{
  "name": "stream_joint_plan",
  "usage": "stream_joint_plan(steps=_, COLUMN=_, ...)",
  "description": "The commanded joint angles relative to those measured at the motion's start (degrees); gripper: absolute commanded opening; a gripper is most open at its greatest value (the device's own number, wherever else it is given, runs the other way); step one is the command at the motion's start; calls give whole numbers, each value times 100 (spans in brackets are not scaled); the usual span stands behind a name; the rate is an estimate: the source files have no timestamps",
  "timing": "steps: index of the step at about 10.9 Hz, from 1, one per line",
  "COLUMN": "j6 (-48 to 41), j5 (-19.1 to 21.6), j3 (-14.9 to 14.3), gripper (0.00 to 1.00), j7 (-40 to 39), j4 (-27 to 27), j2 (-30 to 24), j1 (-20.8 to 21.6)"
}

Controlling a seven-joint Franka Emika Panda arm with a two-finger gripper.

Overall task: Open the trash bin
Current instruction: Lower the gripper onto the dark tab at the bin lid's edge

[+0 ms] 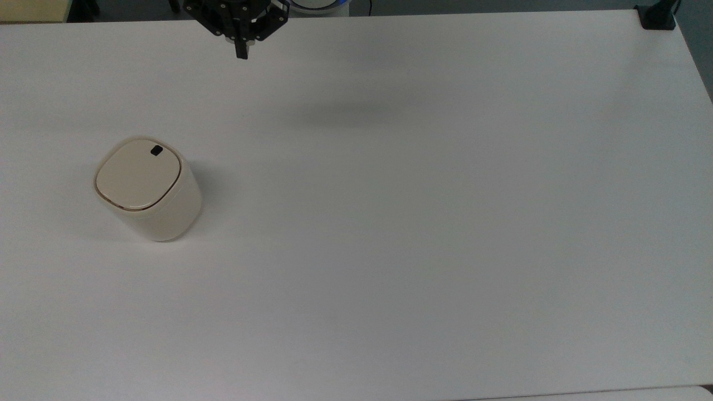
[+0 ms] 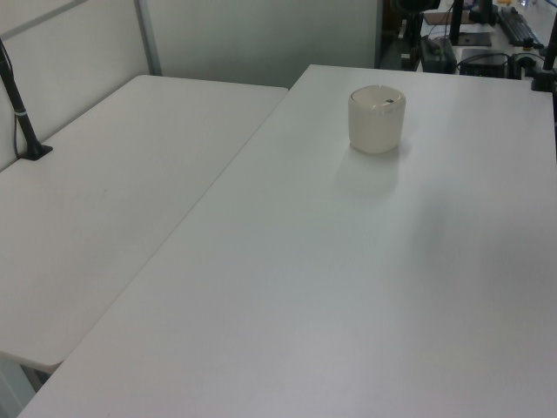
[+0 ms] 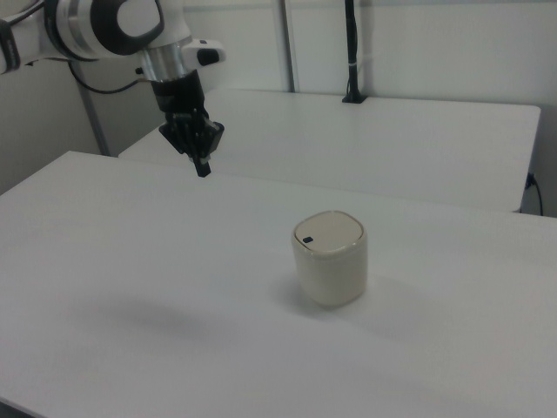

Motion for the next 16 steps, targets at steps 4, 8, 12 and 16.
stream_joint_plan(steps=4, j6=838, j5=-10, j3=-59, gripper=1, j7=-220, j4=-9, j2=526, j1=-798)
stream_joint_plan(steps=8, j6=1304, j5=129, j3=-41, gripper=1, j7=-123, j4=-53, j2=922, j1=-1115)
stream_joint_plan(steps=12, j6=1787, j5=306, j3=-41, gripper=1, j7=-1, j4=-53, j2=1282, j1=-1387)
stream_joint_plan(steps=16, j6=2166, j5=464, j3=-41, gripper=1, j7=70, j4=-53, j2=1510, j1=-1502)
